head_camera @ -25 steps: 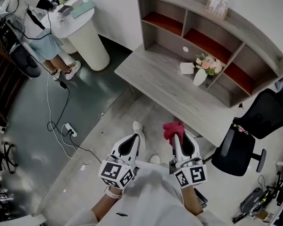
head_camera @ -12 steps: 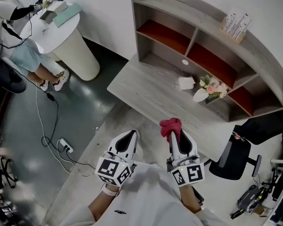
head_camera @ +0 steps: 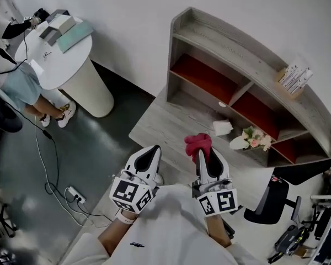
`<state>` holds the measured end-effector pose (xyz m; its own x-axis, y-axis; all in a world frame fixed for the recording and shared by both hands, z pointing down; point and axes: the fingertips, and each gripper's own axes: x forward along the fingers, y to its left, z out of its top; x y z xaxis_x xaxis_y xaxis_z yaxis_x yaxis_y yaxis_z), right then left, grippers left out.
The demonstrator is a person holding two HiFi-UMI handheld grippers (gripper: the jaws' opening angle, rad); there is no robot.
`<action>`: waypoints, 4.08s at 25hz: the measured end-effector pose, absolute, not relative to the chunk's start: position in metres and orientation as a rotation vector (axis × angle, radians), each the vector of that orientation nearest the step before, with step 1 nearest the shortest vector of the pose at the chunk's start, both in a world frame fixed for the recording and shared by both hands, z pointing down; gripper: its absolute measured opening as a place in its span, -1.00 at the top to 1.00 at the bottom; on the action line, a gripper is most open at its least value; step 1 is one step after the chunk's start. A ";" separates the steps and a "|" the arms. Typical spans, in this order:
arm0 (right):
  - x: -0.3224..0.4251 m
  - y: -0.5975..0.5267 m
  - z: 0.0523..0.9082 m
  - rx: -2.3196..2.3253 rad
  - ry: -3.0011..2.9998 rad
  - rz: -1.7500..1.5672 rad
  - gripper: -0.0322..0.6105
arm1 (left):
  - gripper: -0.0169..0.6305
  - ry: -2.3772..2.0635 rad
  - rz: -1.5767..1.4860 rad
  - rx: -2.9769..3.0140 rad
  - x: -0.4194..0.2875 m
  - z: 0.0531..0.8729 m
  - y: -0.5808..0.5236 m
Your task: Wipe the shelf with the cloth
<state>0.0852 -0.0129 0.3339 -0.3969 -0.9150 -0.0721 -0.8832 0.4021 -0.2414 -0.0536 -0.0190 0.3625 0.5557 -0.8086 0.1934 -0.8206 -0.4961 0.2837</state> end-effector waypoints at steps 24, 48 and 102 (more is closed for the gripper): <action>0.091 -0.120 0.349 -1.676 2.471 -0.210 0.61 | 0.93 -1.254 0.056 2.479 -0.040 0.378 -0.120; 0.080 -0.362 0.359 -1.728 2.547 -0.325 0.62 | 0.93 -1.359 -0.004 2.468 -0.035 0.369 -0.193; -0.001 -0.373 0.278 -1.378 2.415 0.233 0.61 | 0.93 -1.382 0.019 2.386 -0.059 0.379 -0.181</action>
<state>-0.0005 -0.3729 0.2783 -0.4664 -0.8000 -0.3776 -0.8573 0.5139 -0.0298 -0.0594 -0.1811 0.3787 0.5158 -0.8332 0.1995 -0.8383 -0.4428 0.3180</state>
